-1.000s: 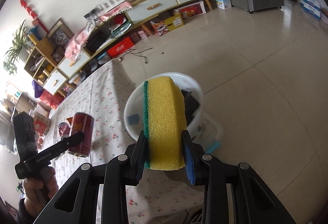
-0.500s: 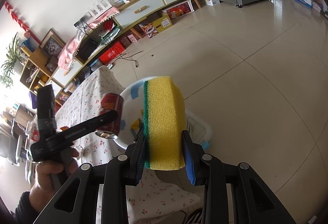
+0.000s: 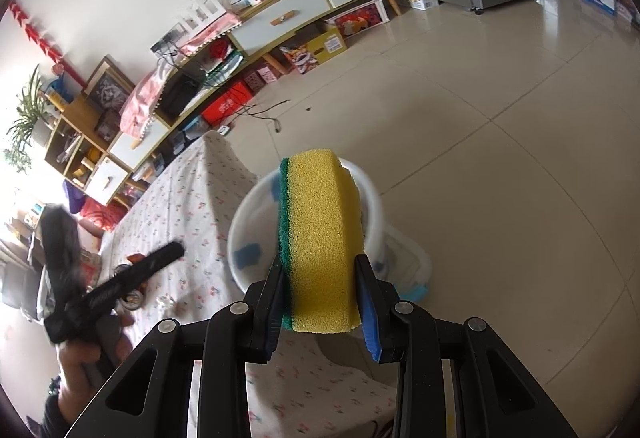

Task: Collect trash
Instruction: 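Lower the sponge into the bucket and open the right gripper while the left returns, then move both open grippers back toward the white snack bag and red bag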

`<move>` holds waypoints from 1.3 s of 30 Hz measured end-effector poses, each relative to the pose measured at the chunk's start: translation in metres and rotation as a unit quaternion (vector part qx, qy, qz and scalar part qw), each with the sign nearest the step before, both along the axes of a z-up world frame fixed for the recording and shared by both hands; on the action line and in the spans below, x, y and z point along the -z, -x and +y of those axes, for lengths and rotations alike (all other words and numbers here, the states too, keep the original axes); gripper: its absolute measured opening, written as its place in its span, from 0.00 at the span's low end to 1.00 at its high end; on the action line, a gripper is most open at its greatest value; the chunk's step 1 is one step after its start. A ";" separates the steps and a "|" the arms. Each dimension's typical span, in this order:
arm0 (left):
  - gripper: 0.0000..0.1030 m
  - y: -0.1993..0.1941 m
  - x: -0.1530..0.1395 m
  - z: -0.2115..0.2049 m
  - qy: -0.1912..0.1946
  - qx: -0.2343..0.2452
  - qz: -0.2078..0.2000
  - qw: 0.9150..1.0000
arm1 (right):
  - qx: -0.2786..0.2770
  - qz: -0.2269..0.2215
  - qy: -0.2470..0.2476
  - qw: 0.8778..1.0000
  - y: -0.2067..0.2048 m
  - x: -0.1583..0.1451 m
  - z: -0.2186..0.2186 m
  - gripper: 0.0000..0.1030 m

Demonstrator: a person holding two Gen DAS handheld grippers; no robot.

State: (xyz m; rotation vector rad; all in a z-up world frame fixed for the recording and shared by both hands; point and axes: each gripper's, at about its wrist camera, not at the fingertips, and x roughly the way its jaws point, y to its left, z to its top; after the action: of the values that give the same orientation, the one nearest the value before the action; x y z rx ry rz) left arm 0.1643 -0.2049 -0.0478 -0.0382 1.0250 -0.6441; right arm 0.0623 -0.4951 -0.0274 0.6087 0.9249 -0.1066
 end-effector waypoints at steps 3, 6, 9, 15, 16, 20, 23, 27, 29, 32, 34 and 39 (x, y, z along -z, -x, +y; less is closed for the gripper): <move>0.80 0.005 -0.003 0.030 -0.012 -0.016 -0.004 1.000 | -0.015 -0.003 -0.007 1.000 -0.017 -0.001 0.014 0.32; 0.81 0.010 -0.006 0.061 -0.023 -0.034 -0.012 0.999 | -0.031 0.001 -0.006 1.000 -0.038 0.001 0.034 0.32; 0.83 0.015 -0.008 0.089 -0.028 -0.051 -0.019 0.998 | -0.036 0.009 -0.007 0.999 -0.053 0.005 0.048 0.33; 0.85 0.017 -0.007 0.132 -0.044 -0.075 -0.020 0.996 | -0.035 0.037 0.004 0.999 -0.076 0.021 0.061 0.33; 0.85 0.017 -0.007 0.137 -0.048 -0.078 -0.020 0.996 | -0.034 0.042 0.007 0.999 -0.078 0.023 0.062 0.33; 0.85 0.019 -0.007 0.160 -0.055 -0.090 -0.020 0.994 | -0.026 0.061 0.013 0.998 -0.085 0.033 0.063 0.34; 0.85 0.021 -0.007 0.175 -0.056 -0.097 -0.020 0.994 | -0.018 0.074 0.018 0.997 -0.088 0.040 0.062 0.35; 0.86 0.021 -0.008 0.191 -0.061 -0.102 -0.020 0.993 | -0.003 0.077 0.032 0.996 -0.091 0.040 0.061 0.35; 0.86 0.019 -0.009 0.198 -0.062 -0.106 -0.018 0.992 | 0.004 0.080 0.037 0.996 -0.091 0.040 0.060 0.47; 0.87 0.019 -0.011 0.208 -0.063 -0.114 -0.016 0.991 | 0.010 0.076 0.036 0.996 -0.089 0.036 0.060 0.56; 0.88 0.018 -0.011 0.214 -0.066 -0.119 -0.016 0.990 | 0.004 0.071 0.033 0.997 -0.088 0.032 0.064 0.57; 0.89 0.015 -0.012 0.226 -0.070 -0.130 -0.005 0.989 | -0.015 0.063 0.053 0.997 -0.088 0.018 0.082 0.63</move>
State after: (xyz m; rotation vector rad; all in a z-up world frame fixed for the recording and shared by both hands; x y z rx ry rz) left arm 0.1495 0.0208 -0.0355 -0.0438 1.0318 -0.3346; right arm 0.1504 -0.4134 -0.0454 0.4946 1.0426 -0.1678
